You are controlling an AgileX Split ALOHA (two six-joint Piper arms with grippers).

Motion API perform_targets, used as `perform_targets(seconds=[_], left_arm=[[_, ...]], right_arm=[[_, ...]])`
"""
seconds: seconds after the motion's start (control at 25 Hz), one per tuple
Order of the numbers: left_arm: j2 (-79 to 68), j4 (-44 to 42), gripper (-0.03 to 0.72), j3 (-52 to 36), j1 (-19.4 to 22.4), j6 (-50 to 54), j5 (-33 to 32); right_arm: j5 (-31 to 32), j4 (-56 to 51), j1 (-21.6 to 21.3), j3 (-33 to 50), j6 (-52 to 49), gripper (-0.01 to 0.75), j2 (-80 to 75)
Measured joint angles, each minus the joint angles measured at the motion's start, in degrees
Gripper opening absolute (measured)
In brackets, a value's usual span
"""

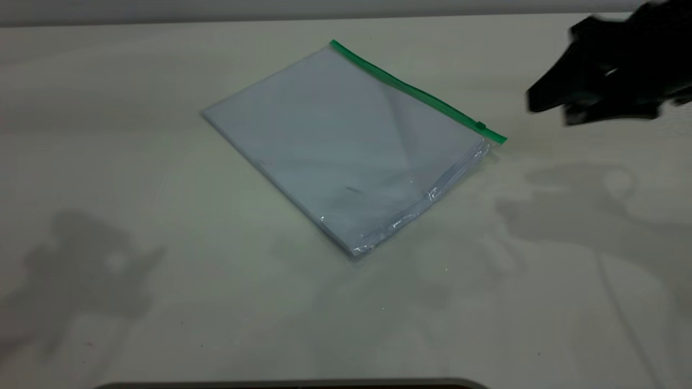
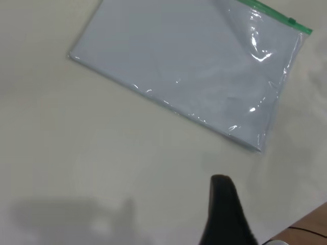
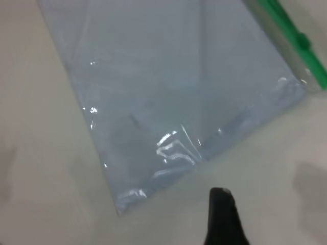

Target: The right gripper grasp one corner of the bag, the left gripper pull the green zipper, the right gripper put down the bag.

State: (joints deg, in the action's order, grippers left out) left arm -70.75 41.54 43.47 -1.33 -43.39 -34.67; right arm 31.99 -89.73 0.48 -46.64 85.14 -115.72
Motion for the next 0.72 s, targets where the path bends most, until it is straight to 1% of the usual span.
perform_targets(seconds=[0.04,0.12,0.28,0.48,0.72], left_arm=[[-0.2,0.1,0.548,0.0,0.0,0.0,0.1],[-0.3,0.1,0.548,0.0,0.0,-0.1,0.7],[-0.4,0.2,0.548,0.0,0.0,-0.2,1.3],[-0.4,0.2,0.548,0.0,0.0,-0.2,1.3],[-0.4,0.3,0.548,0.0,0.0,-0.3,1.4]], right_arm=[[0.0,0.0,0.0,0.0,0.0,0.534,0.0],[5.2,-0.2,-2.5,-6.0,0.7,0.534,-8.6],[10.3,0.5,-5.1,-13.1,1.1,0.534,-17.5],[13.0,2.4,-5.3,-19.6,1.2,0.534,-25.0],[15.3,2.1,-5.3,-23.8,3.3,0.534,-29.2]])
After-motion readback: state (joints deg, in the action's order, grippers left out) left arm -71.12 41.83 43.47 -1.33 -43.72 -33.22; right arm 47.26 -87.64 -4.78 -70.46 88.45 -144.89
